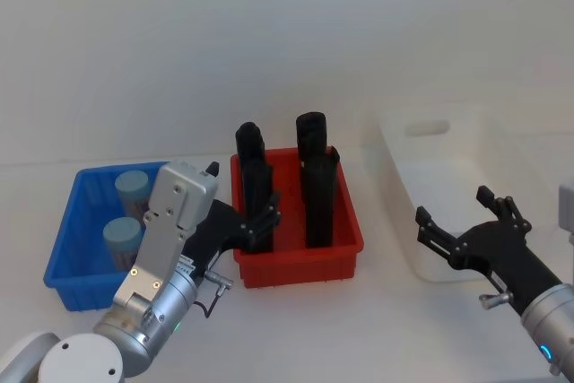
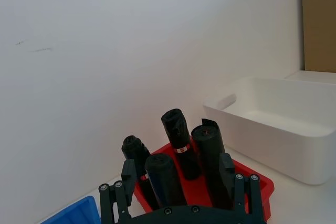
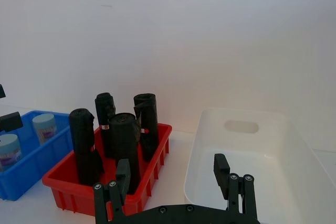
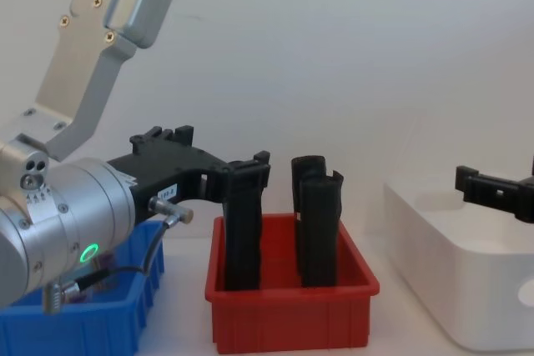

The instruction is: Pick the cotton swabs from the blue box and place them into the white box.

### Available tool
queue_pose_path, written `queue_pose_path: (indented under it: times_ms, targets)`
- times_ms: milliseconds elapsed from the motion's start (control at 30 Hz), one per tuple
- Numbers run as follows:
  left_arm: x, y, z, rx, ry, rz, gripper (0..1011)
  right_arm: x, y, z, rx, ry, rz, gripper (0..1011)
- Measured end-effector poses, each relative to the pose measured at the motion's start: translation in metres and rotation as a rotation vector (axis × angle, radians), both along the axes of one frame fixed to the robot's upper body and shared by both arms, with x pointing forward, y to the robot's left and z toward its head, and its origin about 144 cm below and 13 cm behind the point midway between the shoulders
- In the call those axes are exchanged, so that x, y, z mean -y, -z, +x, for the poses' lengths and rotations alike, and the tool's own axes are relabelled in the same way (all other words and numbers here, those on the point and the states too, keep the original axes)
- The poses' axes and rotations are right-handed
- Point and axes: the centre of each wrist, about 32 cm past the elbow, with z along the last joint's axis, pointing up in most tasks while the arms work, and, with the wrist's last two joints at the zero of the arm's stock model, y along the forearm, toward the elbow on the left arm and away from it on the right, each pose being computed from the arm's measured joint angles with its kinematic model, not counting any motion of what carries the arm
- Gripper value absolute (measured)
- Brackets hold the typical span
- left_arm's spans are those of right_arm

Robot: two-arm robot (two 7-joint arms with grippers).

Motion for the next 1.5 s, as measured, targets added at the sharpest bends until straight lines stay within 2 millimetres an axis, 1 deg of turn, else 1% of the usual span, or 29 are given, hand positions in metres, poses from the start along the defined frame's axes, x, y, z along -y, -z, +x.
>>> queue_pose_path:
  times_ms: [1500]
  targets:
    - [0.0,0.0,0.0,0.0,0.0,0.0,1004,0.0,0.0,0.0,0.0,0.0,0.0,1001]
